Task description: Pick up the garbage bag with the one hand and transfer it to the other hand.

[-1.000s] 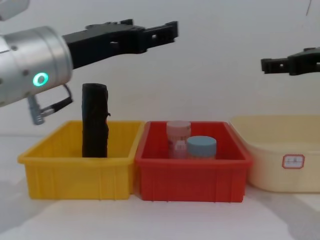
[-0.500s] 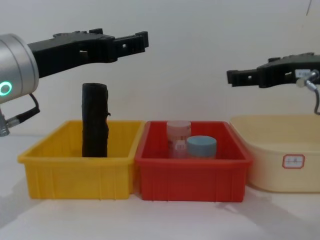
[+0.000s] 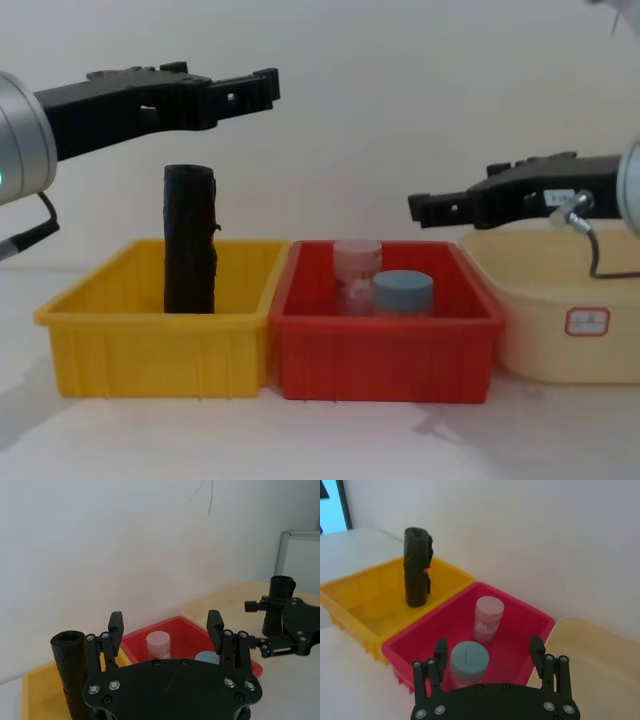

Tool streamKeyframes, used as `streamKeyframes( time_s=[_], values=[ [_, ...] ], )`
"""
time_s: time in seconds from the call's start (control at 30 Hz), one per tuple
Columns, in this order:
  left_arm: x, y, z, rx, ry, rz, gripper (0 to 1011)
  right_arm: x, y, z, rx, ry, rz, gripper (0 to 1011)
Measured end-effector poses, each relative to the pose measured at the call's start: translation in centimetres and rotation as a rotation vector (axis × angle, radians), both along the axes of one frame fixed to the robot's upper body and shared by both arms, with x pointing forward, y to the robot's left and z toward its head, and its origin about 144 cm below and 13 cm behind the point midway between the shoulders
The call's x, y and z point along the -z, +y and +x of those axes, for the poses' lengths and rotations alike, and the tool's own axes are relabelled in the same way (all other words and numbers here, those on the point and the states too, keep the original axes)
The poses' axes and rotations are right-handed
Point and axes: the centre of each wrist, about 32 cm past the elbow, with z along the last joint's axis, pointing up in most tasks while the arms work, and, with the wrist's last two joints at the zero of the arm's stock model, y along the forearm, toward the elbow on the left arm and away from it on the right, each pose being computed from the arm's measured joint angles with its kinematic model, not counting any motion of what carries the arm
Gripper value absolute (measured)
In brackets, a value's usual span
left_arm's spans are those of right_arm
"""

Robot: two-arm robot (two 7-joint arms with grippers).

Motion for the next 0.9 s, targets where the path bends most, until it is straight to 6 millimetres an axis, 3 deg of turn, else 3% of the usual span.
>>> streamKeyframes(
  time_s=[0.9],
  values=[
    [0.0,0.2,-0.2,-0.01,0.004,0.001,1001,2.0,2.3,1.5,-0.039,0.106,-0.047,1001]
  ],
)
